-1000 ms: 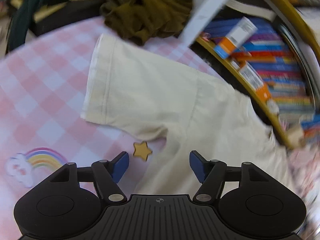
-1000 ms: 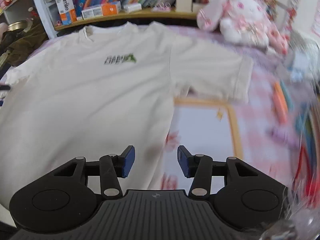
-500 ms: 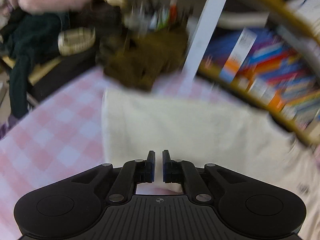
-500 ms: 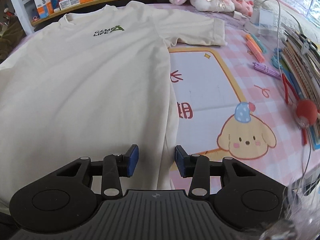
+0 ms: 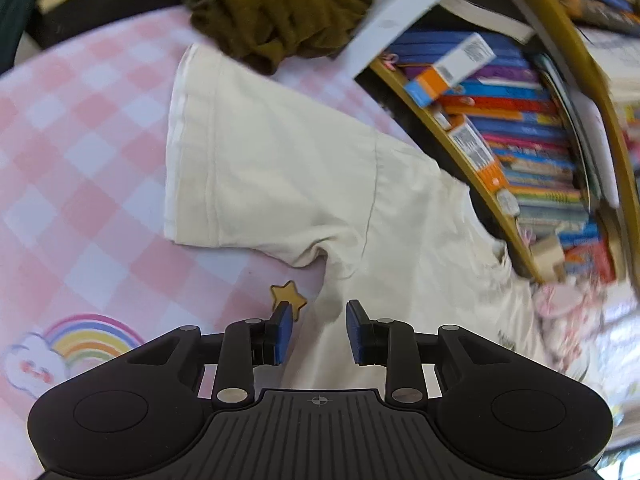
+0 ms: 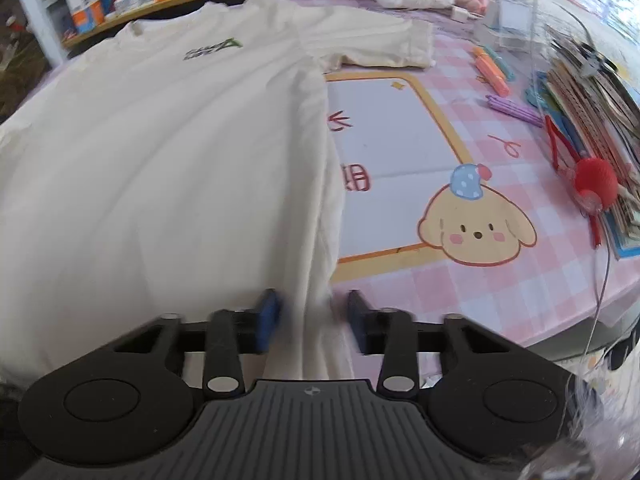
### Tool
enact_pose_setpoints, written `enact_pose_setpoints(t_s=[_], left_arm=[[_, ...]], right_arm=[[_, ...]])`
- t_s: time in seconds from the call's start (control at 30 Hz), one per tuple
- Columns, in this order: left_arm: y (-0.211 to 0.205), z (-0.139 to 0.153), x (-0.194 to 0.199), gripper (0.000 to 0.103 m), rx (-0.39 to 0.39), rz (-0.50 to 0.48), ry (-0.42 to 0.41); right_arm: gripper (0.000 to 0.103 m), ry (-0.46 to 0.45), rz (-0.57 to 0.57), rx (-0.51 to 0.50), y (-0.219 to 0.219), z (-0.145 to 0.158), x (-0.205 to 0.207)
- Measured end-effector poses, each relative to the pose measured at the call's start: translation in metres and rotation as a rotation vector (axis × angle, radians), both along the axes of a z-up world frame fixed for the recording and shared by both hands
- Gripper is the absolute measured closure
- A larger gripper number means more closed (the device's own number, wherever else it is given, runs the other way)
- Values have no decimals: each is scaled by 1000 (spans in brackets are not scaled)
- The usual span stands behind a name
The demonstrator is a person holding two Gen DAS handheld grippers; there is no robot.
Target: Fold clothes
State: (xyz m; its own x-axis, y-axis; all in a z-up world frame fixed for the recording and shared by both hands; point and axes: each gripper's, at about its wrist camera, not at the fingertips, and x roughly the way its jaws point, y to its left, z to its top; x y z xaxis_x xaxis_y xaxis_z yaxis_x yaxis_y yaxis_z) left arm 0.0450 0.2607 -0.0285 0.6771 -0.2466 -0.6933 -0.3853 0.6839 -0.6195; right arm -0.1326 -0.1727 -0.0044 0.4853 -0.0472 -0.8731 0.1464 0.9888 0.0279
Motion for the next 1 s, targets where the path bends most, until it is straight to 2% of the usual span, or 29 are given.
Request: enact_pose_setpoints(t_s=[0.2, 0.27, 0.3, 0.4, 0.43, 0.53, 0.6, 0.63, 0.8, 0.9, 0.97, 1.0], left_arm=[[3, -6, 24, 74, -66, 85, 18], [1, -5, 30, 84, -52, 71, 12], [-2, -4, 33, 102, -10, 49, 11], [-9, 4, 40, 102, 220, -10, -2], [-10, 3, 41, 101, 257, -25, -12], [-8, 2, 41, 97, 232, -74, -28], [-7, 2, 35, 92, 191, -108, -34], [-6, 3, 30, 92, 173, -128, -39], [-11, 4, -21, 90, 193, -214, -58], [-12, 3, -52, 89, 187, -224, -84], [-13, 3, -67, 89, 184, -227, -94], [-13, 4, -70, 89, 184, -229, -92]], right_arm=[[92, 1, -5, -27, 3, 0, -1], [92, -3, -13, -28, 1, 0, -3], [92, -6, -17, -21, 0, 0, -3], [92, -10, -31, 6, -3, -1, -3], [92, -12, -32, 14, -4, -1, -3], [91, -18, -38, 36, -7, -1, -3], [87, -16, -43, 31, -9, -1, -4], [82, -11, -46, 23, -9, -1, -4], [71, 12, -27, 21, -8, 6, -23], [65, 47, 8, 19, -1, 8, -40], [55, 73, 45, 14, 4, 9, -49], [55, 78, 65, 11, 6, 9, -52]])
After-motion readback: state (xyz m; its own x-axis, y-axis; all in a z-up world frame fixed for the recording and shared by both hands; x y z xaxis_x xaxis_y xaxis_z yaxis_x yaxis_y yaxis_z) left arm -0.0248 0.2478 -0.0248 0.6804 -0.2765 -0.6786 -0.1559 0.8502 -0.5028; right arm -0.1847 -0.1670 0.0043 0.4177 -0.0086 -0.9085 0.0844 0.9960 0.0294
